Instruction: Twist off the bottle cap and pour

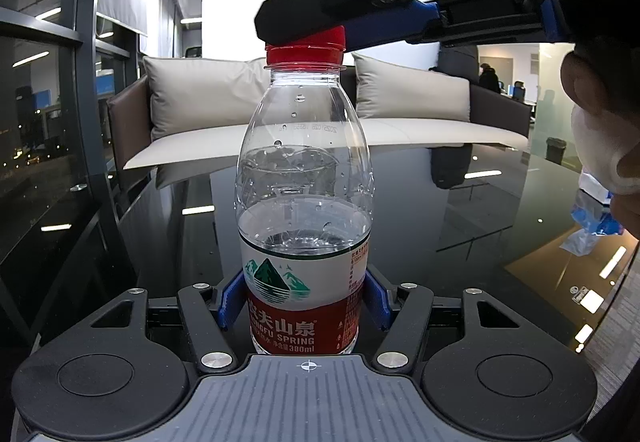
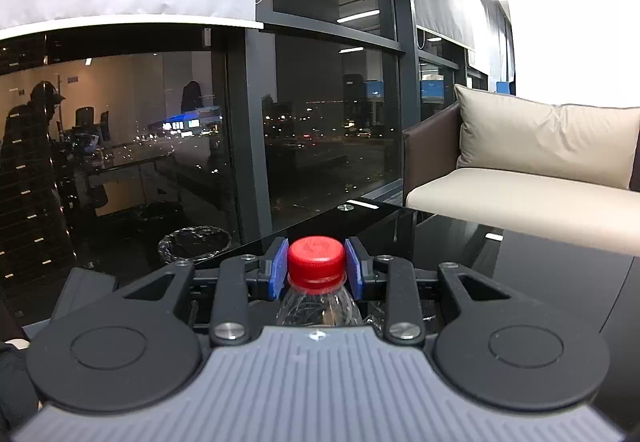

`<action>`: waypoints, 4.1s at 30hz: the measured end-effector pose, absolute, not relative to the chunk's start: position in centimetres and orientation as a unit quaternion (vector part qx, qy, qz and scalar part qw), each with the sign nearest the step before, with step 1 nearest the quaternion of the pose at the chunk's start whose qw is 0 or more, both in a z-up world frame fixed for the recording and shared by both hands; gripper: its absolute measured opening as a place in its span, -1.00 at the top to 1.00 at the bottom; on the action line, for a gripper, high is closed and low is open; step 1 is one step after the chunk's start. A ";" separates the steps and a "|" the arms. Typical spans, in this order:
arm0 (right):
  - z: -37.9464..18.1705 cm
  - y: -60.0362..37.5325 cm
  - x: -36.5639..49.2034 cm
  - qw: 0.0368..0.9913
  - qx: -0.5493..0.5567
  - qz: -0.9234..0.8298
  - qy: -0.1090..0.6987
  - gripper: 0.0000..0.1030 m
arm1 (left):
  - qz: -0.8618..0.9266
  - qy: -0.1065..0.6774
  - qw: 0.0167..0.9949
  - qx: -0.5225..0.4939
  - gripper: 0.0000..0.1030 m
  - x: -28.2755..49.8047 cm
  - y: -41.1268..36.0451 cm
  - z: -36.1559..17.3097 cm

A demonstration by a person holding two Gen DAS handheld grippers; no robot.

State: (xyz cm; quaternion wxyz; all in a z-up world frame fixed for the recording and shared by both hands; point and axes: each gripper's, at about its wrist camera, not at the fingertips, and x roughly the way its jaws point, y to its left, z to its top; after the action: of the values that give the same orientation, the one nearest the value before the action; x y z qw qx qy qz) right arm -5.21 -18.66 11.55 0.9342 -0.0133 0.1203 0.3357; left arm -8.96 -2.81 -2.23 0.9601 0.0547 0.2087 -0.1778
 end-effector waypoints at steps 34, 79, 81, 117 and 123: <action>10.9 -20.3 -1.7 0.905 -0.009 0.413 0.101 0.39 | -0.190 0.205 0.958 0.061 -0.09 -8.5 -2.9 -2.6; 11.4 -18.0 -5.0 0.933 -0.013 0.334 0.134 0.37 | -0.183 0.202 0.961 0.049 -0.08 -7.4 -3.4 -2.8; 11.1 -18.0 -5.2 0.936 -0.012 0.327 0.133 0.37 | -0.184 0.202 0.961 0.049 -0.08 -7.4 -3.4 -2.8; 10.1 -21.8 -2.6 0.898 -0.020 0.432 0.085 0.37 | -0.212 0.202 0.955 0.050 -0.08 -6.5 -3.0 -3.1; 10.7 -19.6 -5.1 0.933 -0.029 0.347 0.087 0.33 | -0.210 0.201 0.955 0.055 -0.08 -6.5 -3.2 -3.3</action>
State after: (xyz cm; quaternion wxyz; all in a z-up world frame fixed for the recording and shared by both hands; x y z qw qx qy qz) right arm -5.09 -19.61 10.66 0.9335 -0.0288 0.0873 0.3467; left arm -6.54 -3.16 -3.28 0.9553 0.0550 0.2007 -0.2099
